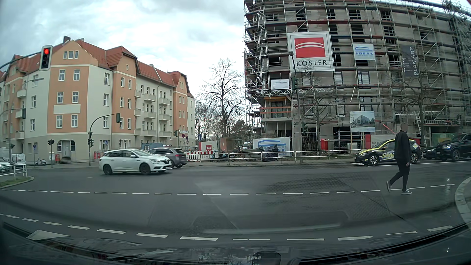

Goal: Follow the waypoints while adhering to traffic rules and regulations

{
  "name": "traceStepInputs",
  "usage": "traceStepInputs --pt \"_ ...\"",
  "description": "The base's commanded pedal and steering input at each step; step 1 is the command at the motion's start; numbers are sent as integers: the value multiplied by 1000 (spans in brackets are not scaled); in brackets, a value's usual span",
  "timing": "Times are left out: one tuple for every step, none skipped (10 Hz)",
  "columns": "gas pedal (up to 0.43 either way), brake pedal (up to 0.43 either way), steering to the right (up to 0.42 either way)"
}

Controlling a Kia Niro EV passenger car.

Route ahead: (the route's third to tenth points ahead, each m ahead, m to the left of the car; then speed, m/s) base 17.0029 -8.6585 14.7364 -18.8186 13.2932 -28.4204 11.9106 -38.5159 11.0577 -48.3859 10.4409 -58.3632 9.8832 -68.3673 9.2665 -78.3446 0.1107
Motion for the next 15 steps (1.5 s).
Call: traceStepInputs --pt "0 110 103" --pt "0 104 104" --pt "0 85 104" --pt "0 73 106" --pt "0 67 106" --pt "0 67 108" --pt "0 61 107" --pt "0 61 108" --pt "0 61 108" --pt "0 73 109" --pt "0 110 110" --pt "0 128 110" --pt "0 146 110" --pt "0 146 110" --pt "0 146 110"
